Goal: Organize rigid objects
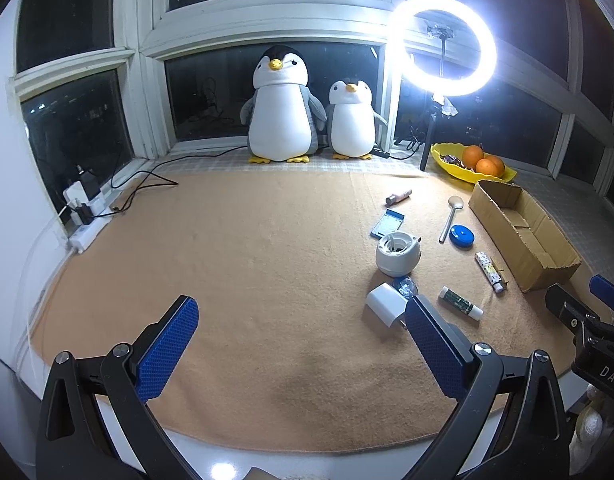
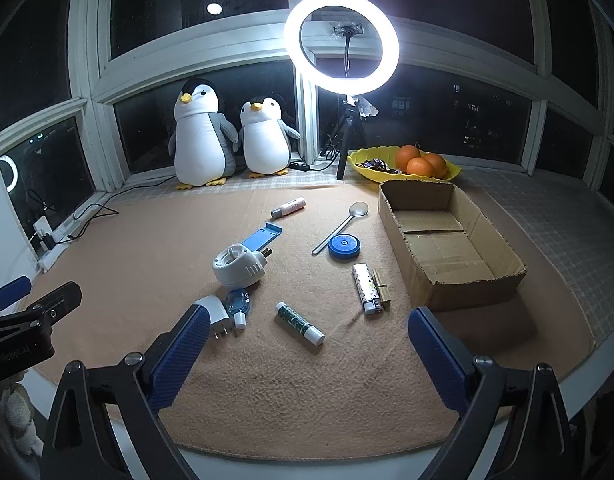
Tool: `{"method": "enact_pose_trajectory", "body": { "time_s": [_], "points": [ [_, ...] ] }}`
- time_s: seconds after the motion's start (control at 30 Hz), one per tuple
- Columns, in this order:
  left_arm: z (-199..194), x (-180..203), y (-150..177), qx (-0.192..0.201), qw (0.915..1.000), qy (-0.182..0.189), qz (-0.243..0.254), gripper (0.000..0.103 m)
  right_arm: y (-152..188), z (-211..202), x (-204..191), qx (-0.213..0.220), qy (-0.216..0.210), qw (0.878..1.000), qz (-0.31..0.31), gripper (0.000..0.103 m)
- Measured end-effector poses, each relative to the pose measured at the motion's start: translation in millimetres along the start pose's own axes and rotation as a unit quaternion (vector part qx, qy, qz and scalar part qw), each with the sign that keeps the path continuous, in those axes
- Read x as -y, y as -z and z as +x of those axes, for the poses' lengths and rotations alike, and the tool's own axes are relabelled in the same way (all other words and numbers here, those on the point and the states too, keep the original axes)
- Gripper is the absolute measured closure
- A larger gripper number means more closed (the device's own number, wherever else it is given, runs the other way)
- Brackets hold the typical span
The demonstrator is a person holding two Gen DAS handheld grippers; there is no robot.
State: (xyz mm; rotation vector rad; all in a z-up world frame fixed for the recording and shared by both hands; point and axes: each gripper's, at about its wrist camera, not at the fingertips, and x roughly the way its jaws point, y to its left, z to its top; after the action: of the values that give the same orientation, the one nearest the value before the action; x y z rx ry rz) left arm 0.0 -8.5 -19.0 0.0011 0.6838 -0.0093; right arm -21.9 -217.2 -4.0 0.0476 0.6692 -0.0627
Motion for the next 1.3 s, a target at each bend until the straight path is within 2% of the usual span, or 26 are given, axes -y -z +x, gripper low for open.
{"method": "enact_pose_trajectory", "body": {
  "time_s": [0.47,0.63,0.7,0.77,0.83,1.03,1.2,1.3],
  "points": [
    [-16,2,-2,0.004,0.9998,0.019,-0.001,0.000,7,-23,16,0.006,0.006,1.000,0.006,0.012],
    [-8,2,1,-0.006,0.9997,0.023,0.005,0.000,13,-21,25,0.001,-0.011,1.000,0.003,0.012],
    [-5,2,3,-0.008,0.9996,0.027,0.007,0.002,15,-18,29,-0.002,-0.027,1.000,0.006,0.015],
    [0,2,6,-0.018,0.9994,0.029,0.007,0.004,18,-12,30,-0.017,-0.038,0.999,0.002,0.031],
    [6,2,8,-0.028,0.9991,0.031,0.003,0.004,20,-4,30,-0.031,-0.039,0.999,-0.007,0.036],
    [25,12,10,-0.058,0.9980,0.024,0.008,0.012,19,25,31,-0.068,-0.044,0.996,-0.030,0.036],
    [54,34,3,-0.094,0.9946,0.039,0.019,0.020,15,57,39,-0.108,-0.070,0.991,-0.026,0.036],
    [76,50,-1,-0.119,0.9915,0.047,0.022,0.028,13,76,41,-0.129,-0.074,0.988,-0.032,0.036]
  ]
}}
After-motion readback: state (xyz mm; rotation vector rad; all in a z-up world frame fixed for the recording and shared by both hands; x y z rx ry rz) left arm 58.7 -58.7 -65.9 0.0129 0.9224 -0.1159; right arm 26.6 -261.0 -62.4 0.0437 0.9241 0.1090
